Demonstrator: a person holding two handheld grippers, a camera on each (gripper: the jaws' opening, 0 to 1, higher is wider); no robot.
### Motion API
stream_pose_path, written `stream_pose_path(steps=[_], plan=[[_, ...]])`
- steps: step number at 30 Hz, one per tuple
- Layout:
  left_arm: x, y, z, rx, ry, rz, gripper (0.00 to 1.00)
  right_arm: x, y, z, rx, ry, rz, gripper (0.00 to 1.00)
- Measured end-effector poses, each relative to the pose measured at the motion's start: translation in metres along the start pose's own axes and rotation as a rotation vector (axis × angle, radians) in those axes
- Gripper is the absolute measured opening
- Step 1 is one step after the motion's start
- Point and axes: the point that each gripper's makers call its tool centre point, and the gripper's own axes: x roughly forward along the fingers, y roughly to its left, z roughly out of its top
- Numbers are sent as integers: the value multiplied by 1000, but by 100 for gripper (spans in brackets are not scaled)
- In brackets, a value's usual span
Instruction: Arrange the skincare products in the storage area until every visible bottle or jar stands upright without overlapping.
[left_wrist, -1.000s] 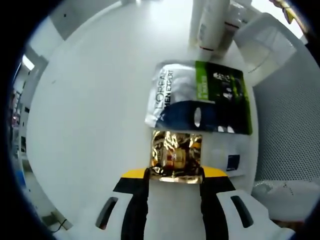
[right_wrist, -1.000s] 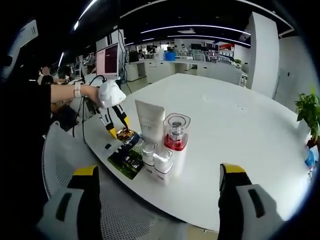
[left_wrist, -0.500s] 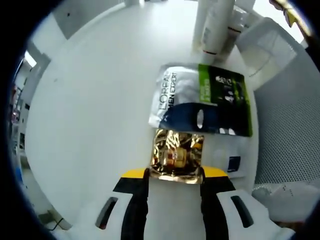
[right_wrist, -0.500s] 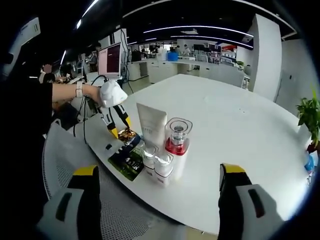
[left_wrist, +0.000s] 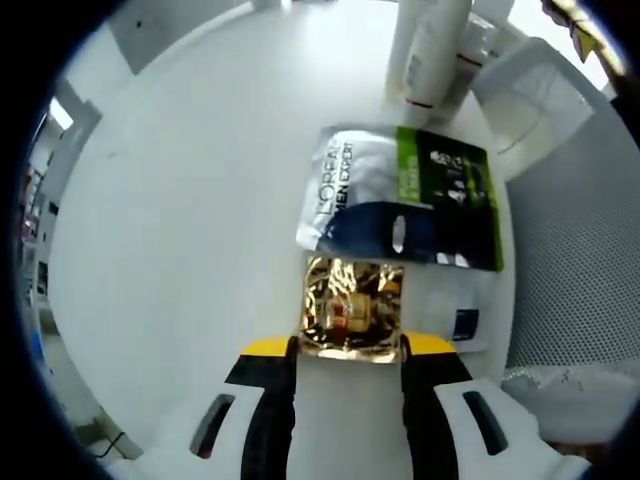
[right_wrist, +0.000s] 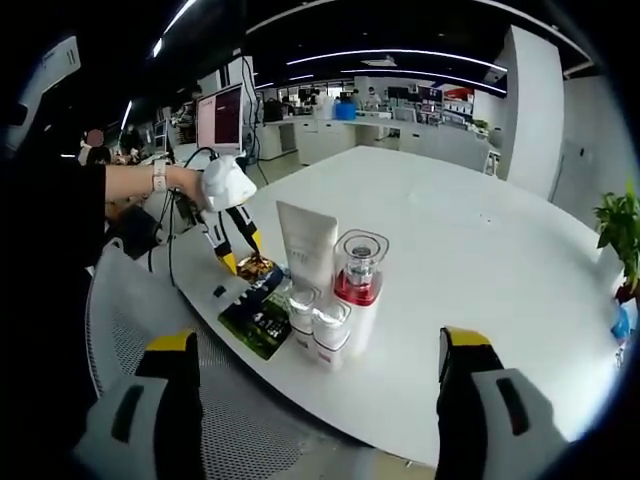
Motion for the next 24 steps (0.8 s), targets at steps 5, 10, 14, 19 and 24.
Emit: stream_pose_path(steps=[5,10,14,19,24], plan=[[-1,0,1,2,-6,5,41,-1,0,0,2,-3,-1,99],[-6,1,4,-3,-25,12,40,0,0,-1,3,-1,0,100],[-11,1,5,0,-34,24,40,0,0,-2,4,0,2,100],[-16,0,8,-18,-63,34,42,1,2,-2,1,3,8,100],[-23,0,11,-44,-88,61,46,1,2,0,-4,3,11,100]])
